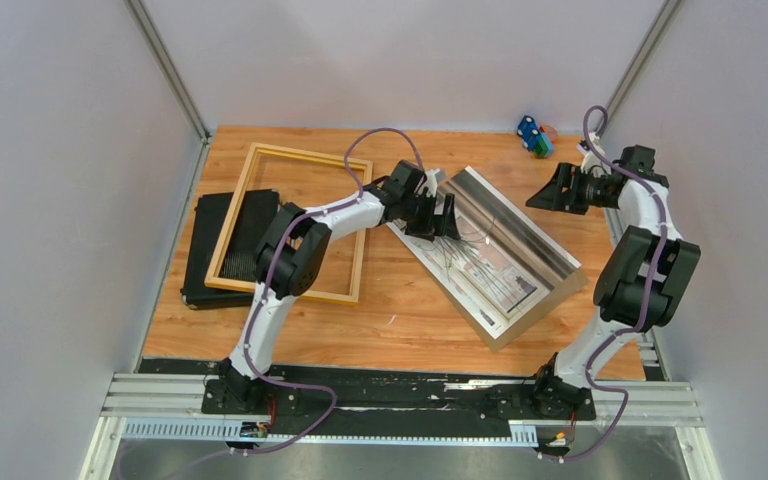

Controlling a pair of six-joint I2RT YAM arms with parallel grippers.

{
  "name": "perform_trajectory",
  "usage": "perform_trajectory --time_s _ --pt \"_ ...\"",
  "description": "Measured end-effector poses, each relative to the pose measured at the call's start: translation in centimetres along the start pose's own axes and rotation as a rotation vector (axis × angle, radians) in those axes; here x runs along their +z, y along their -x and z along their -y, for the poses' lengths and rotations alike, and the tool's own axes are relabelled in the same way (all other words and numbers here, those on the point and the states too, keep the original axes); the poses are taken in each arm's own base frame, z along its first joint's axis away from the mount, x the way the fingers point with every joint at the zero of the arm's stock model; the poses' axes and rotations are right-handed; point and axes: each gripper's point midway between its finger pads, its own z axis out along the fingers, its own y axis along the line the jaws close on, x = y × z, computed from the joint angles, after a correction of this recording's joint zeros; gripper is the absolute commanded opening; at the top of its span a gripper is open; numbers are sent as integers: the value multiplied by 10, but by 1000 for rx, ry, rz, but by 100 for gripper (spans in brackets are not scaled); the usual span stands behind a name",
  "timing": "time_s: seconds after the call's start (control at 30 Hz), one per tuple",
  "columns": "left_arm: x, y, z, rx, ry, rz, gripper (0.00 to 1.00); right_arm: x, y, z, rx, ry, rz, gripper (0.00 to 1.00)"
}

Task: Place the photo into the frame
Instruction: Pick up the photo frame item at the center of the board.

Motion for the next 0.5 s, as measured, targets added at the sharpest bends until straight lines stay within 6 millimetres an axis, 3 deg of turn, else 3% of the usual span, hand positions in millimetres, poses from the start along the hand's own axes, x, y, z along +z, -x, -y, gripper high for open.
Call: perform_trajectory --time_s 0.5 --pt "-4 -3 -2 35 -1 7 100 -14 -14 -4 -7 76 -13 81"
